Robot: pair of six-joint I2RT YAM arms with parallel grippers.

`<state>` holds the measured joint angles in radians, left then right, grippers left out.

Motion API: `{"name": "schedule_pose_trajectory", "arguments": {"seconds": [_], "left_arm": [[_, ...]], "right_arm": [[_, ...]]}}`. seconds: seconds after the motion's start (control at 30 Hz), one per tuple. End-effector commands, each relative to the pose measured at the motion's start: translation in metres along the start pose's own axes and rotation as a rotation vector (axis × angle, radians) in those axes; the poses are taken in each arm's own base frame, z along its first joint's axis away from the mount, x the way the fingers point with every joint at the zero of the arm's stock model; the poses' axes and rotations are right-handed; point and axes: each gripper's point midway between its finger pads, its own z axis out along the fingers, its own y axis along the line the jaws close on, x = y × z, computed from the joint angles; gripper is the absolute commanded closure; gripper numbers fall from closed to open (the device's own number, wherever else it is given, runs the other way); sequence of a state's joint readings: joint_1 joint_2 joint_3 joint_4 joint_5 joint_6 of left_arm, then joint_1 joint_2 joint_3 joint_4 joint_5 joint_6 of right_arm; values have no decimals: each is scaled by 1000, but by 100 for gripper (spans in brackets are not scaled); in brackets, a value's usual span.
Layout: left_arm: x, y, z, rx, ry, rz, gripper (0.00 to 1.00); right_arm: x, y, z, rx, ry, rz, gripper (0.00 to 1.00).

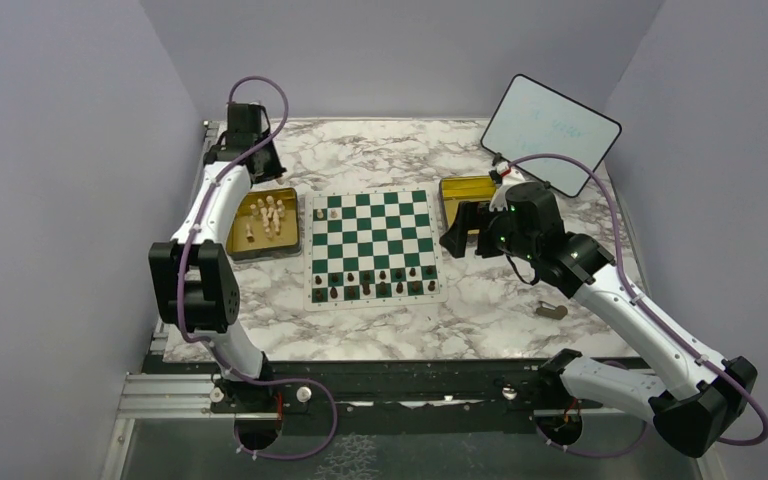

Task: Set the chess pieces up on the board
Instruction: Place the chess piece on the chessboard.

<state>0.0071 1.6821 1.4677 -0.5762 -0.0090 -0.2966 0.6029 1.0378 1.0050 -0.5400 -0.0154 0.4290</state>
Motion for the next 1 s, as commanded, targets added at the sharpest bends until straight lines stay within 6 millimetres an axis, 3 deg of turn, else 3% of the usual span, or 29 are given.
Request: {"name": "schedule_pose_trajectory", "arguments": {"seconds": [0.0,0.2,0.33,0.6,0.97], "left_arm": [[1,-46,9,66,27,86,90],[12,-102,26,107,68,168,90],[29,-117,43,102,110,204,90],[50,-129,69,80,154,233,90],[67,-116,91,24,194,275,90]], "right_arm": [[-3,7,-6,-28,-6,0,0],[-3,2,-11,3,0,-12,0],[-4,2,-14,4,0,-11,0],[-3,2,-14,8,5,-10,0],[-6,-5,-14,43,-10,-18,0]]}}
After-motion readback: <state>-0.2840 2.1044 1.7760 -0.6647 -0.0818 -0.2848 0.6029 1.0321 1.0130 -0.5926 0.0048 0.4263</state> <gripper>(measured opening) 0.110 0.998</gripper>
